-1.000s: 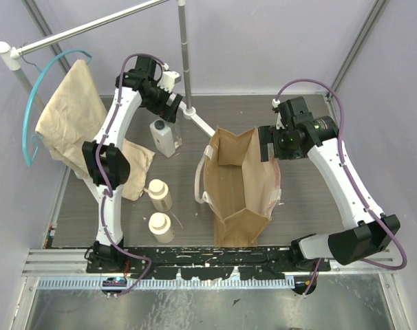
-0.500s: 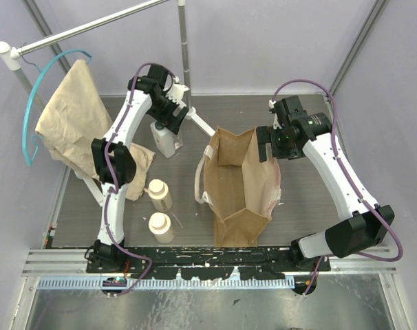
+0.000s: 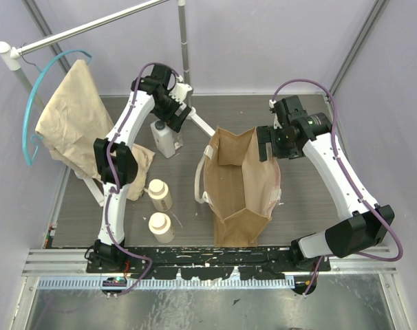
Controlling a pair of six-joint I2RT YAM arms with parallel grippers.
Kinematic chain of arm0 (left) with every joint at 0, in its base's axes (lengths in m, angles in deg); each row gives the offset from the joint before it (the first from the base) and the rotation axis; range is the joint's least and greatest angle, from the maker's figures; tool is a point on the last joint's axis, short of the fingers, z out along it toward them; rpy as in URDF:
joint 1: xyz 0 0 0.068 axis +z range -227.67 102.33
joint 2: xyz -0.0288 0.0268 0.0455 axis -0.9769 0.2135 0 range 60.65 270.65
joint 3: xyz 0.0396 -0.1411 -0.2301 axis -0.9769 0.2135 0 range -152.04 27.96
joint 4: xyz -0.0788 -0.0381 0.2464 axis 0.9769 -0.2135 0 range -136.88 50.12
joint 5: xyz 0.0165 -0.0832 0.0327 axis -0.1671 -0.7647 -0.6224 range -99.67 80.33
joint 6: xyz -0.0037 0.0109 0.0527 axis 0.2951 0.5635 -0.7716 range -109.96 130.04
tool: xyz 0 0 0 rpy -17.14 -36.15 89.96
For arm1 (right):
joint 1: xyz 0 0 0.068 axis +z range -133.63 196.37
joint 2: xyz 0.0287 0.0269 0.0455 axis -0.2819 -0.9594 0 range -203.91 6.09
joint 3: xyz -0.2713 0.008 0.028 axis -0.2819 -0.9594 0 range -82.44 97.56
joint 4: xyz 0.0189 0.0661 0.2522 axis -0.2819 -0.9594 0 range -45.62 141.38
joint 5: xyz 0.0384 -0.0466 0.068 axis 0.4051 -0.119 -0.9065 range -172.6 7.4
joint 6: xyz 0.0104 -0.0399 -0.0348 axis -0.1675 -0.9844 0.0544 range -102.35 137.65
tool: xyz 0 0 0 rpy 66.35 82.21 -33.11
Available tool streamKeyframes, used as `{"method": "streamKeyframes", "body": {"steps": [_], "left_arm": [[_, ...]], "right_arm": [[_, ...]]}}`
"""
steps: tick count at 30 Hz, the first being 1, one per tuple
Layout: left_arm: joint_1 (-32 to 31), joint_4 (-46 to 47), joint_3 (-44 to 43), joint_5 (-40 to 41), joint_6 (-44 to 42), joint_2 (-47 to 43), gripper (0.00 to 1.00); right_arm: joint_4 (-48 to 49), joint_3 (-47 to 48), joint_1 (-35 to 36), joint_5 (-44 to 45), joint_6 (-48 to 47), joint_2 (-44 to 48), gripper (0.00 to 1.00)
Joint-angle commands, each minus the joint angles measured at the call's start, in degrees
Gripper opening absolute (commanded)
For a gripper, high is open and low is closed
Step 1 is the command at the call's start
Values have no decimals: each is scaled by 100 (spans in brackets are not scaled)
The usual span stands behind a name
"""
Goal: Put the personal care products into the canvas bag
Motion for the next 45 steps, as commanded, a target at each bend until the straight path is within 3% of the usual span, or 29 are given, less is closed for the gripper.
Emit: {"method": "streamKeyframes", "body": {"steps": [1, 5, 7, 8, 10, 13, 22, 30, 36, 45], "left_arm": [[-43, 54, -146, 20, -209, 192, 98], [-49, 13, -88, -2, -234, 237, 99], [-50, -3, -48, -73, -248, 253, 87], [-48, -14, -48, -110, -257, 256, 76], [-50, -21, -30, -123, -244, 254, 38], [-52, 19, 19, -48, -207, 191, 2], [-48, 464, 228, 27, 277, -268, 0], [-51, 1357, 159, -759, 1160, -1374, 0], [-51, 1445, -14, -1162, 1627, -1896, 0], [-112, 1933, 433, -2225, 2174, -3164, 0]], "right_arm": [[171, 131, 35, 113, -7, -6, 100], [166, 125, 35, 144, -3, -28, 100], [171, 119, 36, 153, -3, -28, 100], [172, 114, 36, 149, -2, -33, 100], [179, 113, 36, 137, -4, -45, 100], [180, 104, 36, 127, -9, -46, 100], [239, 95, 38, 153, -68, -55, 100], [249, 89, 37, 149, -139, -131, 100], [274, 1, 46, 157, -183, -142, 100], [324, -65, 48, 176, -231, -154, 100]]}}
